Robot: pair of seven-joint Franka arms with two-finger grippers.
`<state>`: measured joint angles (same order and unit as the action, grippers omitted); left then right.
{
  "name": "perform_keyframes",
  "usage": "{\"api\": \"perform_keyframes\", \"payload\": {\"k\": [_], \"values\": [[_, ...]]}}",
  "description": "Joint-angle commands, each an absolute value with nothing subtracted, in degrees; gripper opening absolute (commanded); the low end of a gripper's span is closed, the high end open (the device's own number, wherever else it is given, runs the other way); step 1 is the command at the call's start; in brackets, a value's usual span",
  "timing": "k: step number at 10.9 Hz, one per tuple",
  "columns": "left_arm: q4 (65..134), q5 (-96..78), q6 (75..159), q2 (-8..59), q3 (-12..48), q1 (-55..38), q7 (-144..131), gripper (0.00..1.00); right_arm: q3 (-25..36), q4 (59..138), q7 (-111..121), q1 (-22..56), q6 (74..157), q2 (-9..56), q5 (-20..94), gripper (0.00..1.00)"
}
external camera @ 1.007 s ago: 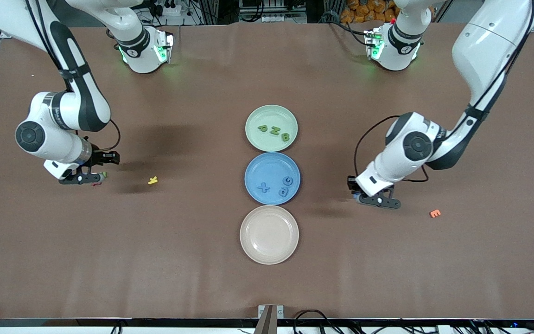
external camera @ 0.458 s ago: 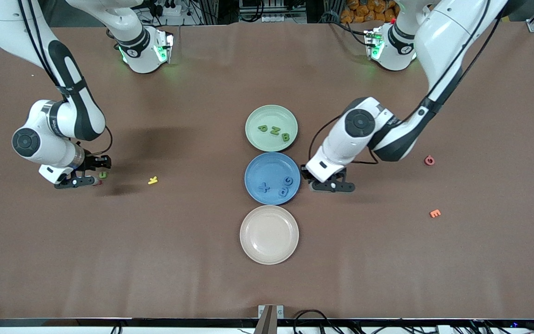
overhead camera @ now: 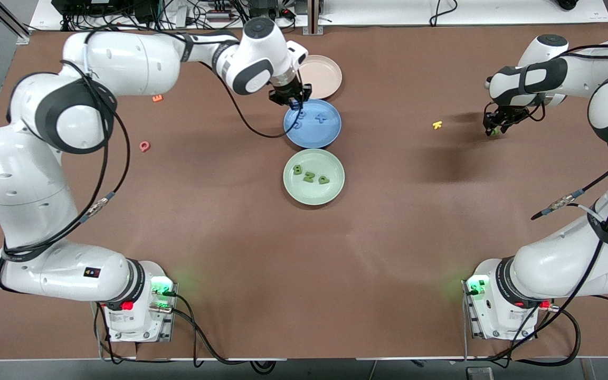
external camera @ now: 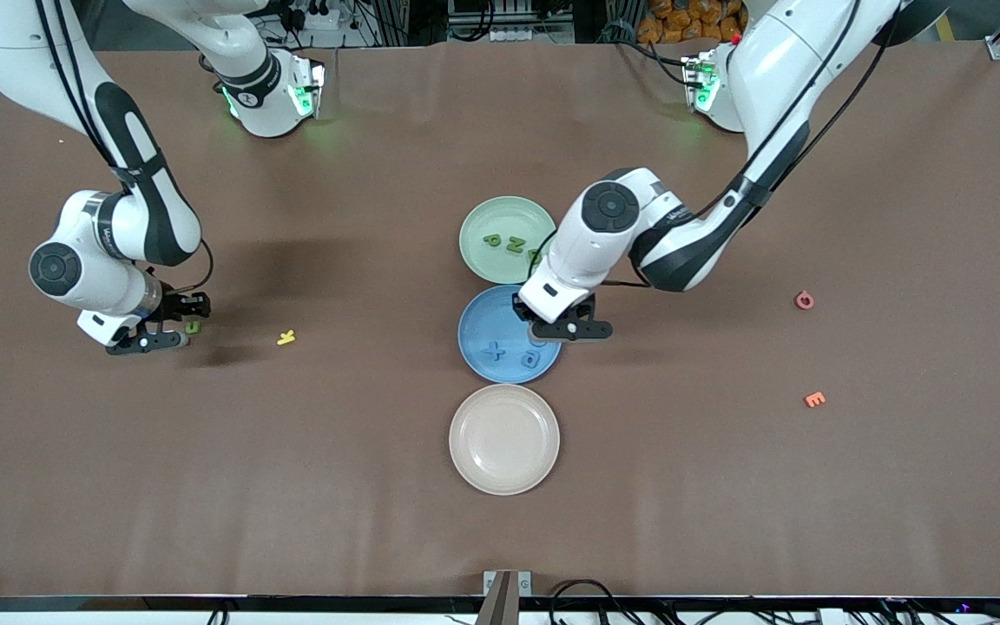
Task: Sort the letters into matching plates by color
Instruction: 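Carry the E over the blue plate while the right gripper reaches green n, then release the E on the blue plate while the right gripper grasps green n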
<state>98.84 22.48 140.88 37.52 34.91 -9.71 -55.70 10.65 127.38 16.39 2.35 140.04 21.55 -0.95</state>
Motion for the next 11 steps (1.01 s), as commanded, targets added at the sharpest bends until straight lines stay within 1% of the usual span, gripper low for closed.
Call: {"api": "perform_keyframes", "payload": {"k": [1, 4, 5, 7, 9, 11], "values": [[96.2, 24.8, 138.6, 37.8, 29.5, -15.8, -57.8, 1.0, 11.3, 126.7, 19.2, 1.8, 142.5, 23.0, -1.5, 0.55], [96.2, 25.1, 136.1, 36.9, 28.4, -14.9, -55.3, 1.0, 11.4, 126.3, 19.6, 1.8, 142.8, 23.8, -1.4, 0.55], [96.0, 25.2, 134.1, 36.2, 26.9, -14.5, -52.7, 1.0, 11.4, 126.0, 19.6, 1.8, 142.9, 24.0, -1.2, 0.55], [94.0, 25.1, 130.6, 35.1, 25.7, -13.3, -48.5, 1.0, 11.4, 125.9, 19.6, 1.8, 142.9, 24.3, -1.1, 0.55], [91.3, 25.1, 127.4, 35.0, 25.7, -11.7, -47.3, 1.0, 11.4, 125.6, 19.6, 1.8, 142.9, 24.6, -1.1, 0.55], [91.2, 24.4, 124.4, 33.1, 25.8, -7.4, -40.2, 1.0, 11.4, 125.1, 19.6, 1.8, 143.4, 25.5, -0.9, 0.54]]}}
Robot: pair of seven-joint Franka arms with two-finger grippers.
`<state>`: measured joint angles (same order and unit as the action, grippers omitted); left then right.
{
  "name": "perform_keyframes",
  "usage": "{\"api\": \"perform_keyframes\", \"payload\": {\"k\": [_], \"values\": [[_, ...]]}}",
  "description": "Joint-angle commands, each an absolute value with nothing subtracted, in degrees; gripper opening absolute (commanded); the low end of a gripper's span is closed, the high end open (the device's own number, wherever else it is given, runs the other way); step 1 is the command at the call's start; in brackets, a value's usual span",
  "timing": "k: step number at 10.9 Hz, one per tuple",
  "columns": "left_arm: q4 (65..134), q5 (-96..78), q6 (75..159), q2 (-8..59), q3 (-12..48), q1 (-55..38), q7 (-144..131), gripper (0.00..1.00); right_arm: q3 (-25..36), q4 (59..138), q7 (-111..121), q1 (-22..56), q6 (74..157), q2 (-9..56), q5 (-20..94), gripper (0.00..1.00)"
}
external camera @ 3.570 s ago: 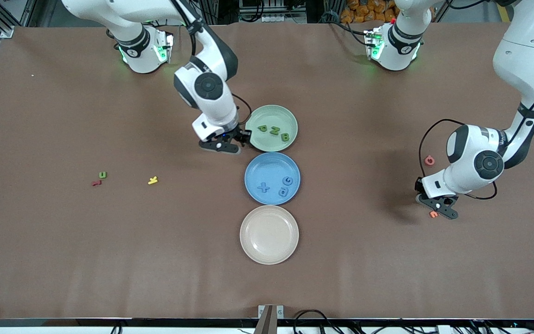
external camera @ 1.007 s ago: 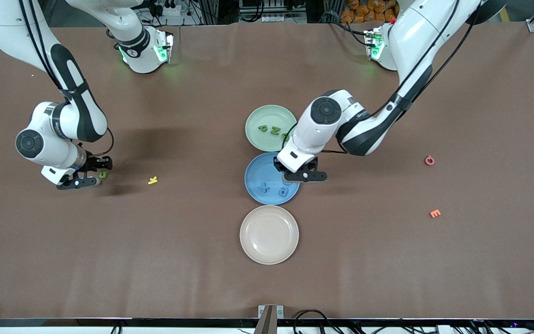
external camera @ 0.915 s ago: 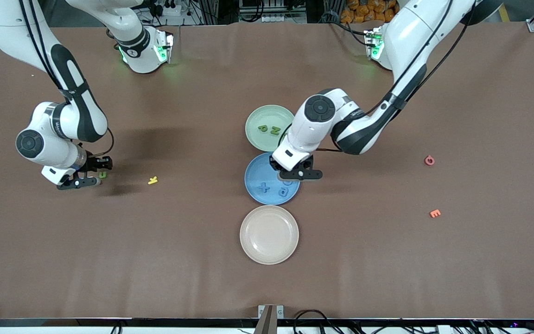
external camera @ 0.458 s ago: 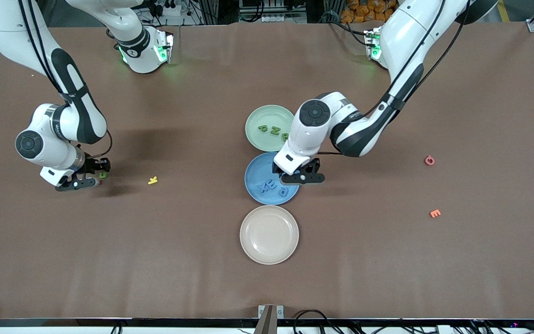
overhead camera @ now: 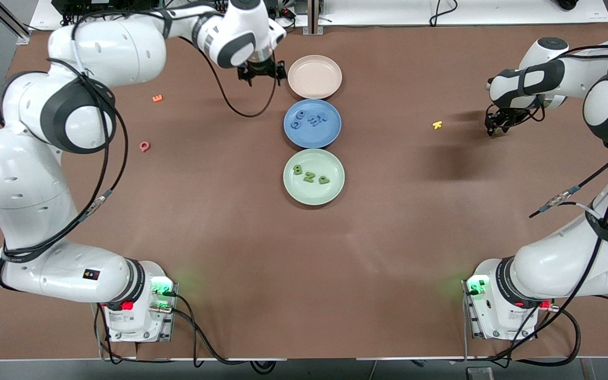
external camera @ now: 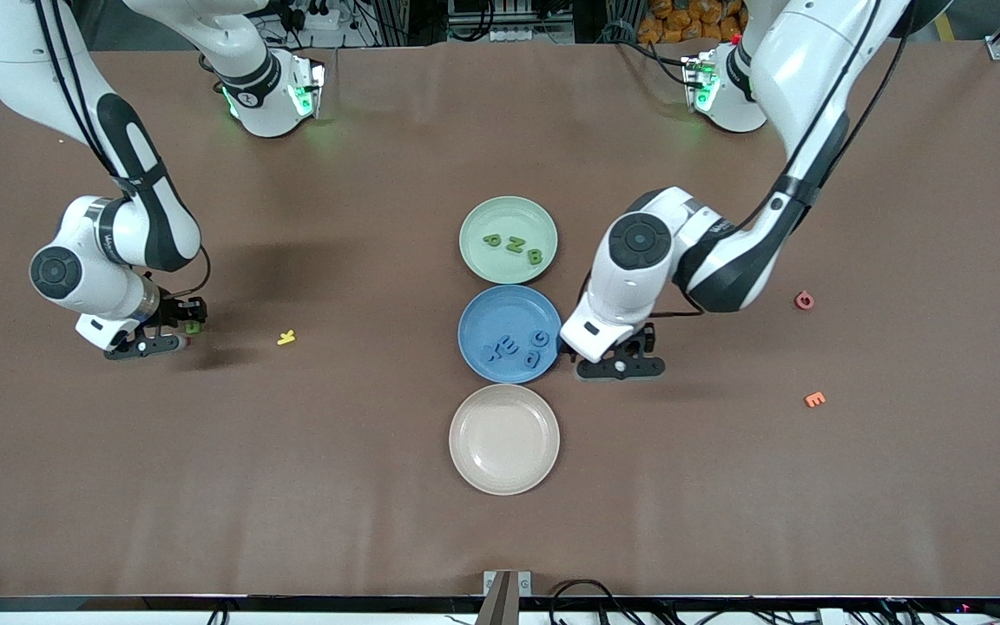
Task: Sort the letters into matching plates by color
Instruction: 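Release the E on the blue plate while the right gripper grasps green n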
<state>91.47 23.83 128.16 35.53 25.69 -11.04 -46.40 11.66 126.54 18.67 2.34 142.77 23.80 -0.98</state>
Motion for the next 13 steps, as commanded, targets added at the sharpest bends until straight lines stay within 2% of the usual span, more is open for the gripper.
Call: {"api": "perform_keyframes", "payload": {"k": [1, 3, 5, 8, 10, 13], "values": [[91.2, 24.0, 122.4, 32.1, 26.1, -4.3, -36.3, 1.0, 11.4, 125.1, 19.6, 1.8, 144.0, 25.7, -0.9, 0.51], [91.1, 22.2, 120.5, 29.2, 26.4, 0.2, -32.1, 1.0, 11.4, 125.1, 19.6, 1.9, 144.1, 25.8, -0.9, 0.47], [91.1, 20.3, 117.5, 26.7, 26.5, 4.2, -26.0, 1.0, 11.4, 125.0, 19.7, 1.9, 144.1, 25.8, -1.0, 0.35], [89.6, 16.4, 116.9, 26.7, 26.2, 7.6, -19.9, 1.0, 11.4, 125.1, 19.7, 2.1, 144.7, 26.3, -1.0, 0.23], [88.4, 16.3, 113.0, 26.5, 26.2, 9.3, -16.6, 1.0, 11.4, 125.1, 19.7, 2.2, 145.0, 26.2, -1.1, 0.09], [85.9, 16.3, 108.5, 25.6, 26.3, 11.7, -14.3, 1.0, 11.4, 125.0, 21.1, 3.2, 142.4, 24.3, -0.6, 0.01]]}}
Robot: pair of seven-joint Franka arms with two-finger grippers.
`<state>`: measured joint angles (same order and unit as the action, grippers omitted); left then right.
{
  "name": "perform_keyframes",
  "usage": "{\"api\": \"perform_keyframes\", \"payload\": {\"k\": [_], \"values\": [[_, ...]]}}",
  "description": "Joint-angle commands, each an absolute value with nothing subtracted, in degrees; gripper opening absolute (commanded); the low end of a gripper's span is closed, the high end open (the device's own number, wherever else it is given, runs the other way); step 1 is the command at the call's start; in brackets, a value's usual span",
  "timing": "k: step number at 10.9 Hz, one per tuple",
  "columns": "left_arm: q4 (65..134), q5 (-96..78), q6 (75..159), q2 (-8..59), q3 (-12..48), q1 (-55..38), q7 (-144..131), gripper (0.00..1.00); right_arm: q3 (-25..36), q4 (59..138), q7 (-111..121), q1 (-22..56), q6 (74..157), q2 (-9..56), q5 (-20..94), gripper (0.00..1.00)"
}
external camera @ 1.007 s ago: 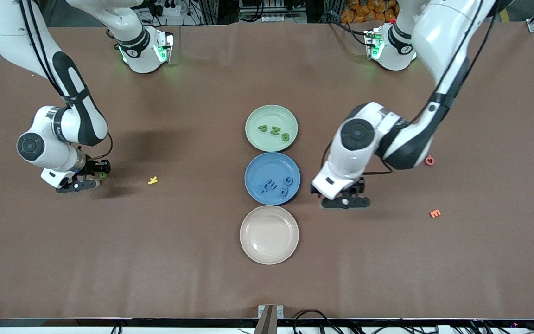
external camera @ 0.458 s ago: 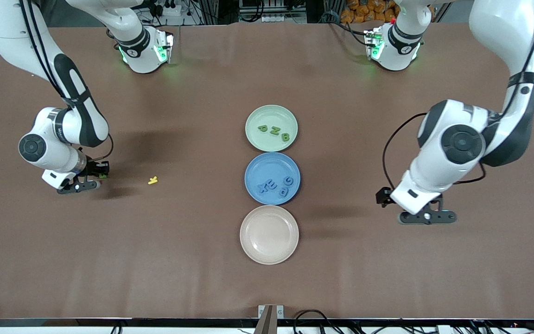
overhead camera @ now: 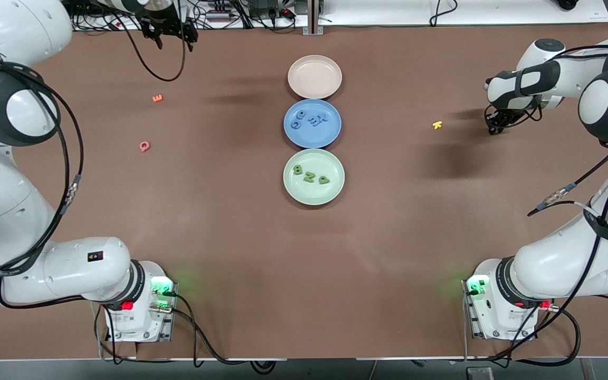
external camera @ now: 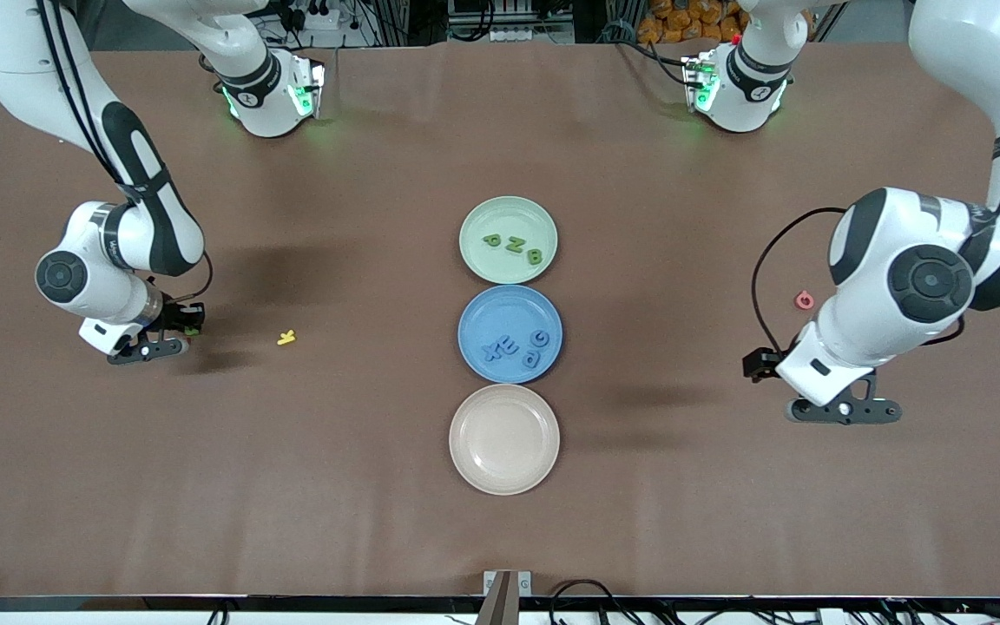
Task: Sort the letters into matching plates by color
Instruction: 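Release the E on the blue plate while the right gripper grasps green n, then carry the green n over the green plate with the right gripper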
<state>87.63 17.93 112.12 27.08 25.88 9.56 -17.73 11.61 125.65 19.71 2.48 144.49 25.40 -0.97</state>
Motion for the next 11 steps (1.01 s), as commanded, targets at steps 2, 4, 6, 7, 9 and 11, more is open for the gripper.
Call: {"api": "perform_keyframes", "payload": {"k": [2, 4, 6, 7, 9, 11], "values": [[85.8, 16.1, 106.3, 23.8, 25.9, 12.3, -12.7, 1.0, 11.4, 124.5, 20.8, 4.1, 139.2, 23.1, 2.4, 0.0], [87.0, 9.6, 105.3, 18.7, 20.3, 9.3, -9.9, 1.0, 11.4, 124.5, 20.0, 6.2, 136.4, 22.0, 6.7, 0.0], [88.6, 3.3, 102.6, 12.5, 10.9, 2.8, -6.2, 1.0, 11.4, 124.5, 14.8, 9.0, 134.7, 20.8, 8.4, 0.0], [88.9, 1.5, 101.2, 9.6, 9.9, 2.5, -6.1, 1.0, 11.3, 124.5, 10.8, 10.6, 134.3, 20.4, 8.4, 0.0], [88.9, 1.5, 96.3, 5.3, 9.8, 2.4, -2.6, 1.0, 11.0, 124.5, 4.1, 13.8, 133.4, 19.6, 8.6, 0.0], [88.9, 1.5, 94.4, 3.1, 9.8, 2.7, -1.8, 1.0, 8.8, 124.1, -4.3, 17.1, 133.3, 19.6, 8.9, 0.0]]}}
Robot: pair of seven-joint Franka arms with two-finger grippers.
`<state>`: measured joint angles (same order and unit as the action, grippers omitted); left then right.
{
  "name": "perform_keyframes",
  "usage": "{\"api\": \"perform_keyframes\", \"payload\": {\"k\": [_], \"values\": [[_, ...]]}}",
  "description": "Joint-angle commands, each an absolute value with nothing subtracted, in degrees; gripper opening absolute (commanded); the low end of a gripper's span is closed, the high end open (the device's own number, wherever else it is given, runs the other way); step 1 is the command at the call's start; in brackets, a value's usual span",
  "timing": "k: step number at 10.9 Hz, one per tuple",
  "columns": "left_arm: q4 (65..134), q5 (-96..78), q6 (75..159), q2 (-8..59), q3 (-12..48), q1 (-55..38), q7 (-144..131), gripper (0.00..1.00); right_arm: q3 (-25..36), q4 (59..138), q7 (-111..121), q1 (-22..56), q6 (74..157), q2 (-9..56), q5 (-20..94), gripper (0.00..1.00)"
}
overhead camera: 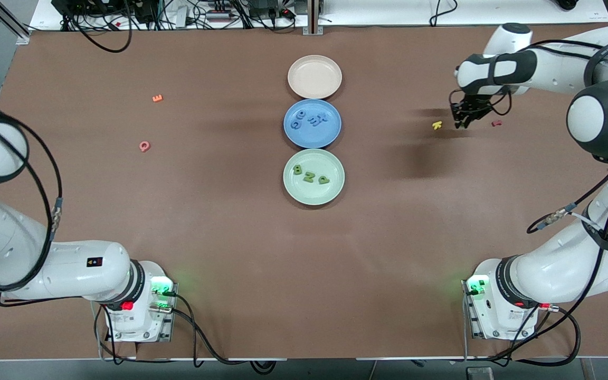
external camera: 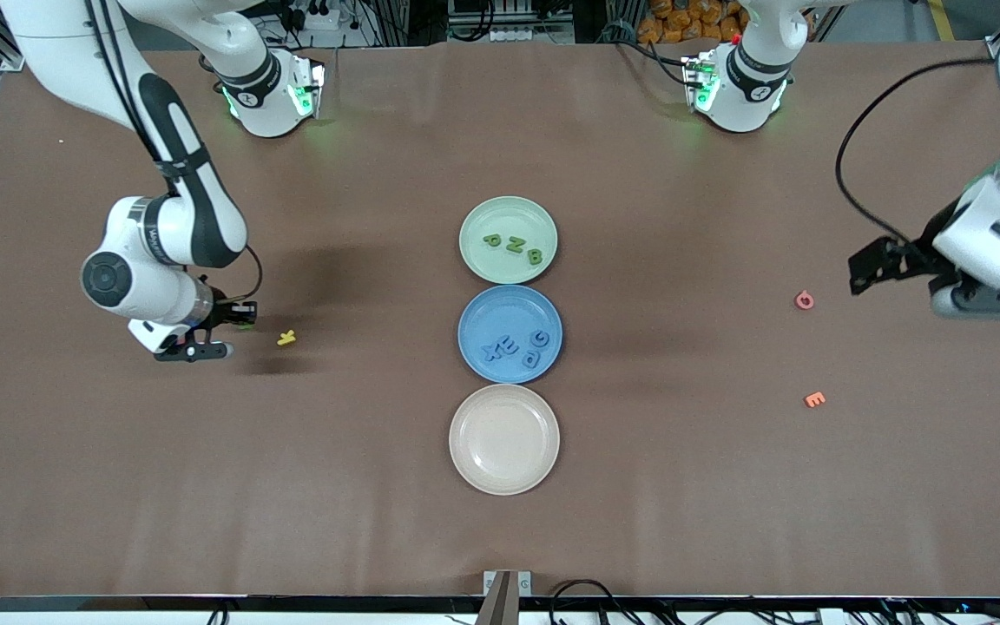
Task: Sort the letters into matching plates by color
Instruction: 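Carry the green n over the green plate with the right gripper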
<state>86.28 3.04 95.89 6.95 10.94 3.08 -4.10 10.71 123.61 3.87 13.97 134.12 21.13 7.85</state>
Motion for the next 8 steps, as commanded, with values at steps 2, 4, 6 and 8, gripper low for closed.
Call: {"api": "perform_keyframes", "payload": {"k": [2, 4, 6, 8], "values": [[88.9, 1.5, 90.4, 1.2, 9.8, 2.6, -1.2, 1.0, 4.3, 123.8, -14.8, 20.1, 133.6, 19.4, 9.1, 0.0], [88.8, 1.4, 88.2, 0.5, 9.9, 2.8, -1.0, 1.0, 1.2, 122.6, -22.7, 23.2, 133.2, 19.2, 9.1, 0.0], [88.2, 1.3, 88.2, 0.6, 9.8, 2.8, -0.9, 1.0, -1.7, 121.6, -29.8, 26.2, 133.9, 19.3, 9.1, 0.0], [87.5, 1.1, 88.2, 1.3, 9.9, 3.1, -1.3, 1.0, -3.8, 119.9, -35.1, 30.8, 133.9, 19.6, 9.0, 0.01]]}}
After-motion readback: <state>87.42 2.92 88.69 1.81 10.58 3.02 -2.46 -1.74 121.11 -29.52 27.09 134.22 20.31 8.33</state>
